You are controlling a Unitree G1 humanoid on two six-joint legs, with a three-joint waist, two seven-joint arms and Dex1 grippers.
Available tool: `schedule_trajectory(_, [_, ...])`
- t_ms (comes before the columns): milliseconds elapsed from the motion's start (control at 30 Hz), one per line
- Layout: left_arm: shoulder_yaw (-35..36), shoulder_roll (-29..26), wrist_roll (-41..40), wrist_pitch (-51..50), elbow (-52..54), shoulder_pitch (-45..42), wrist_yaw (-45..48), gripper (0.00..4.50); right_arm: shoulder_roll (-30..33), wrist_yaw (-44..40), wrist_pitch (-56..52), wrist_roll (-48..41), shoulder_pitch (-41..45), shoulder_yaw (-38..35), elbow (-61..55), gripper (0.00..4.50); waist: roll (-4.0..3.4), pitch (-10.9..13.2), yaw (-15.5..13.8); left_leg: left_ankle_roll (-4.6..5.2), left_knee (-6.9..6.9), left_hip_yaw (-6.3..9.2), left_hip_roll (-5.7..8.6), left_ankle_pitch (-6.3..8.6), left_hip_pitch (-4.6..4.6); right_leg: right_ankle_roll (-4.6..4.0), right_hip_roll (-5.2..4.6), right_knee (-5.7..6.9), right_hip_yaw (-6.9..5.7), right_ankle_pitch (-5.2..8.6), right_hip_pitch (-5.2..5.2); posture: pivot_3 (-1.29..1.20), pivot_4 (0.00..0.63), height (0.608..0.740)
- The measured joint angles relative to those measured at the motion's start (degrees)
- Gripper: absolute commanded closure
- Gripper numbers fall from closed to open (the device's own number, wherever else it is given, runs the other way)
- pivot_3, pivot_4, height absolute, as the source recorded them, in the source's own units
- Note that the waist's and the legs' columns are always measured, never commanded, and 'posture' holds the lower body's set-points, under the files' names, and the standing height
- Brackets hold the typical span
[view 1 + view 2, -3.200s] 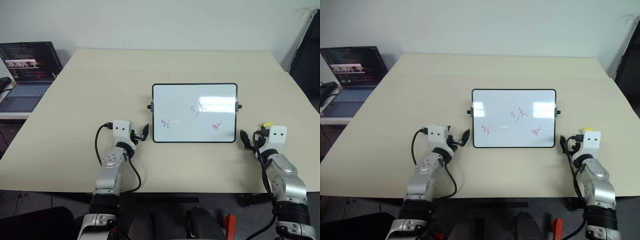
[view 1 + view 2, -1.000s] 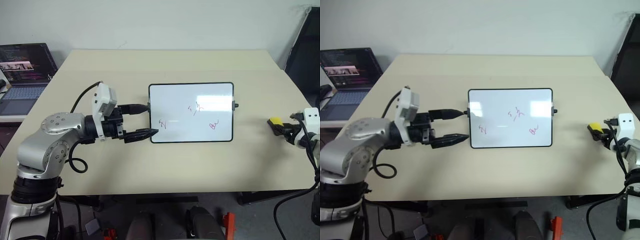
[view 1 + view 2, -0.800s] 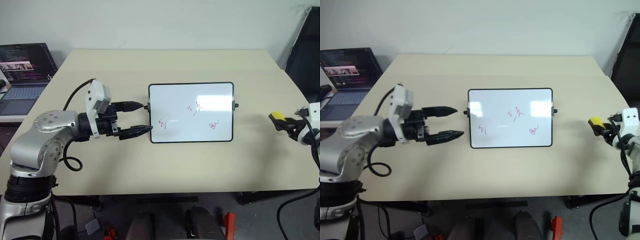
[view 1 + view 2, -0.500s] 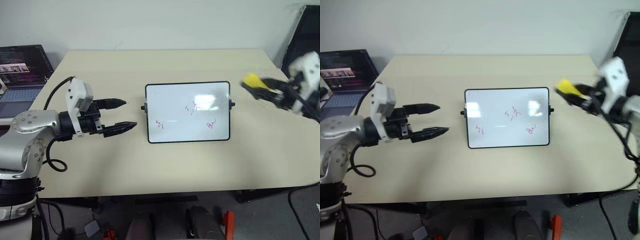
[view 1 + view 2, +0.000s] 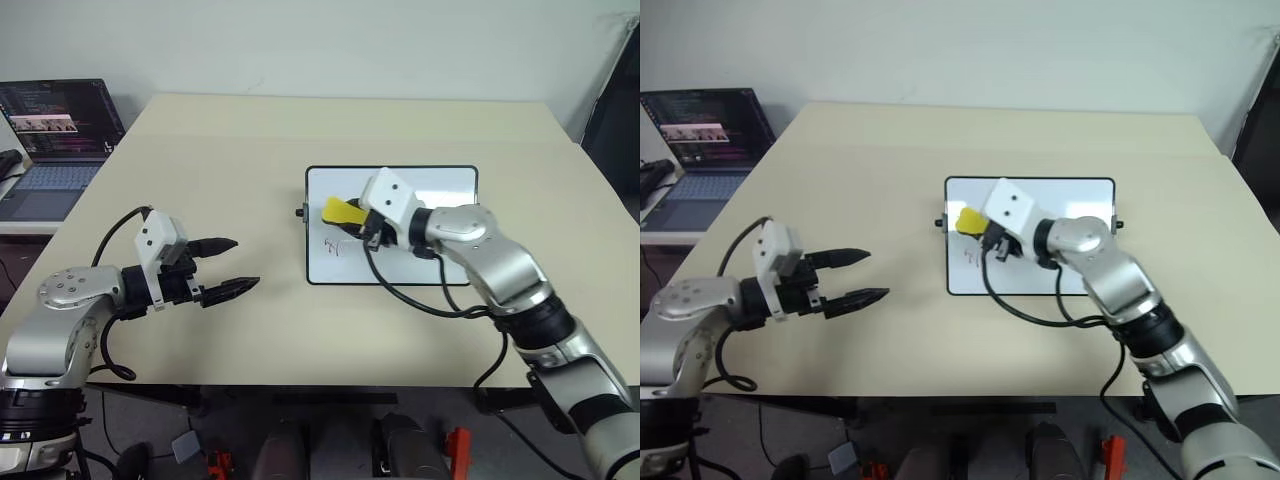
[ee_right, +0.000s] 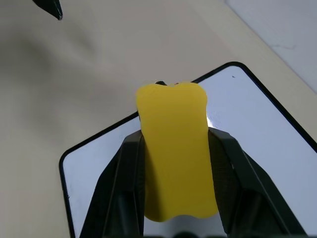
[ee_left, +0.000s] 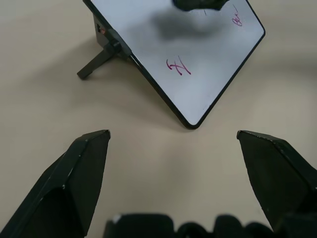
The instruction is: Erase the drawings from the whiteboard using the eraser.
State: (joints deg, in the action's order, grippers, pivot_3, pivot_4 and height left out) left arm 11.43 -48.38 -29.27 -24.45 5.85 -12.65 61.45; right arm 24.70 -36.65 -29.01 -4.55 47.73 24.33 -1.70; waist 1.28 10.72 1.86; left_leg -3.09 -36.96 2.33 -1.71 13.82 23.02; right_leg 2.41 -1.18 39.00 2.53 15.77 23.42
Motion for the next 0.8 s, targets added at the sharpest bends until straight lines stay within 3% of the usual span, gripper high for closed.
schedule_trajectory(267, [-0.03, 0.85, 0.09, -0.27, 1.38, 0.28, -1.04, 0.00, -3.79, 0.35, 7.75, 8.10, 2.20, 1.78, 12.35, 3.07, 0.00, 0.00, 0.09, 0.00, 0.02, 0.01, -0.01, 0.00, 0.00, -0.01, 0.00, 0.00, -0.01, 0.00, 0.01, 0.00, 0.150, 0.740])
schedule_trajectory(533, [-0.02, 0.84, -0.02, -1.55, 3.00, 0.84, -1.38, 0.00, -4.19, -3.99, 10.92, 12.31, 1.47, 3.68, 13.58, 3.07, 0.03, -0.03, 0.16, 0.00, 0.01, 0.04, -0.01, 0.00, -0.18, -0.01, 0.01, 0.05, -0.03, 0.00, -0.15, 0.00, 0.150, 0.740])
schedule_trajectory(800, [0.02, 0.82, -0.03, -2.57, 3.00, -0.73, -1.04, 0.00, -4.20, -10.61, 12.58, 12.68, -6.72, 8.52, 11.29, 3.07, 0.10, -0.09, 0.08, 0.00, -0.04, 0.09, 0.00, -0.02, -0.25, -0.03, 0.02, 0.06, -0.06, -0.02, -0.25, 0.00, 0.150, 0.740])
